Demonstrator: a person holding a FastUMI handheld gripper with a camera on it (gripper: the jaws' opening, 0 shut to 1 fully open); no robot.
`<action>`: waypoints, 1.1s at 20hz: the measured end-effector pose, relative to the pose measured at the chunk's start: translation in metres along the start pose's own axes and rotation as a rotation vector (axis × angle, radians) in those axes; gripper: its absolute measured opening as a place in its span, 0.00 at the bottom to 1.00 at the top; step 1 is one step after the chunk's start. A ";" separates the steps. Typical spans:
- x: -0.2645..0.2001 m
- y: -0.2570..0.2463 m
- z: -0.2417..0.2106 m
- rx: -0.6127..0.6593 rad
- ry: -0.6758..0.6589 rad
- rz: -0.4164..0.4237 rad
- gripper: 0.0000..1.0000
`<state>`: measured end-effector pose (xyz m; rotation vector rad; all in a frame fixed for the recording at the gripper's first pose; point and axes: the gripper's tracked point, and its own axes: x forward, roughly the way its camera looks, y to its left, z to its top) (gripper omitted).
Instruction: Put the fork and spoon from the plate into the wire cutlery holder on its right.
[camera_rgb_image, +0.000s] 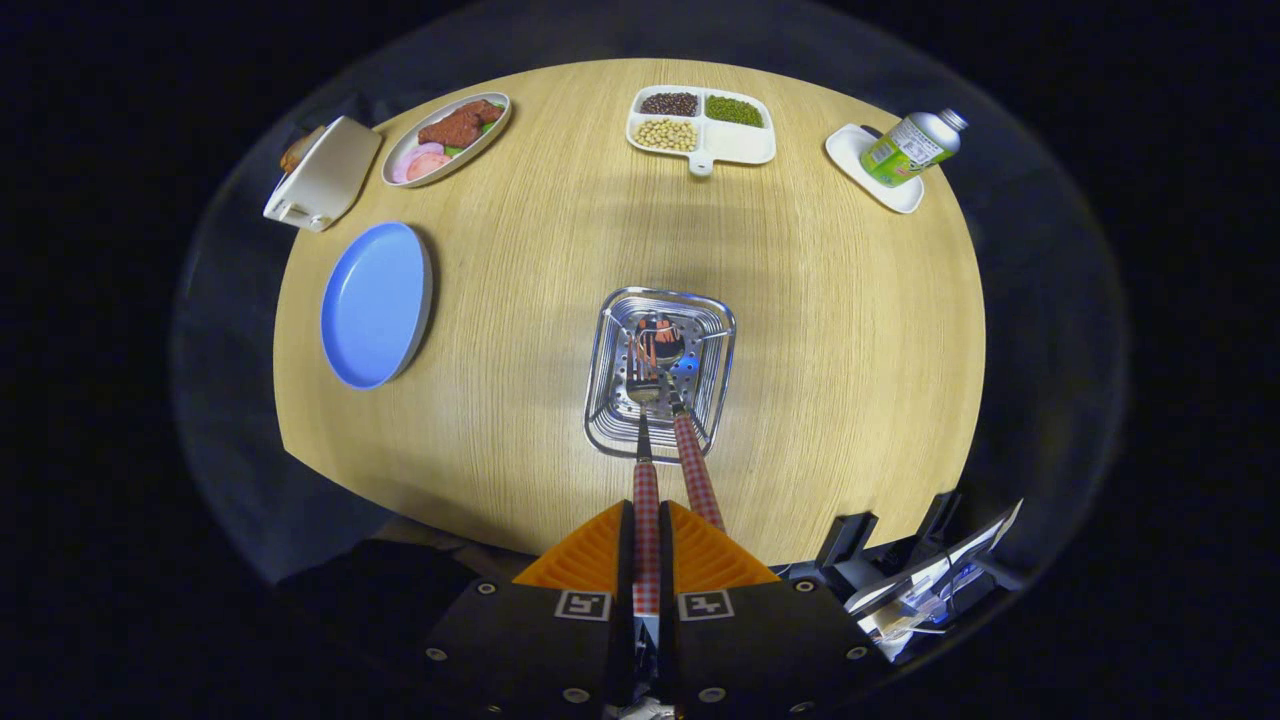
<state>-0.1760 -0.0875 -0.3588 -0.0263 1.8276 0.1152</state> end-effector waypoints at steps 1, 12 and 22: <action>0.003 0.000 0.003 0.010 0.007 0.010 0.10; -0.001 0.002 0.044 0.121 -0.122 0.045 0.16; -0.089 0.026 0.084 0.194 -0.527 0.145 0.64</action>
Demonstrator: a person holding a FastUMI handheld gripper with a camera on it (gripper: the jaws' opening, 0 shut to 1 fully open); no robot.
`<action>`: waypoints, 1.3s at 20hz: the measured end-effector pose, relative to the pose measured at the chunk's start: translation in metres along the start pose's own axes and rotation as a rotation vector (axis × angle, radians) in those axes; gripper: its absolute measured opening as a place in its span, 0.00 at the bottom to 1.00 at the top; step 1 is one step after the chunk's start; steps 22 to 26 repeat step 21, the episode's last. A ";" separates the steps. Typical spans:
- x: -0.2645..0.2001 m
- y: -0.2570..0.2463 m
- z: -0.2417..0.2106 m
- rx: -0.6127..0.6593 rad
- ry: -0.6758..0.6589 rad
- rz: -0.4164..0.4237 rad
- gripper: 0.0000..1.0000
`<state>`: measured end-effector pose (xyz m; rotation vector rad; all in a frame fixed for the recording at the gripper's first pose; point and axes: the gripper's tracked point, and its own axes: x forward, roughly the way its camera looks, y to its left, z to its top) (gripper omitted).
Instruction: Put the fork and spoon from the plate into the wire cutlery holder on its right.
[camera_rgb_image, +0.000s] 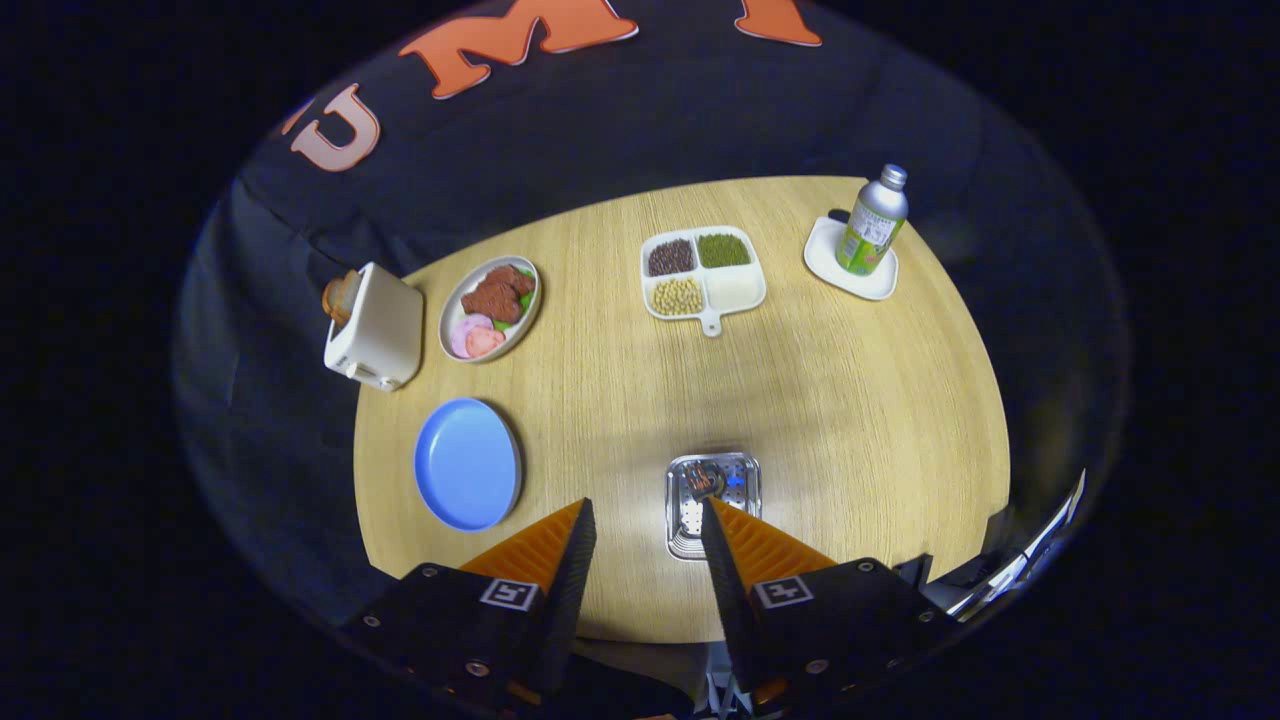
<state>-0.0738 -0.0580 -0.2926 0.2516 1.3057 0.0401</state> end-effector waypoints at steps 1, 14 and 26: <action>-0.008 0.002 0.011 -0.009 -0.060 -0.001 0.74; -0.153 0.040 0.141 -0.068 -0.882 0.031 0.98; -0.200 0.055 0.155 -0.162 -1.053 0.010 0.98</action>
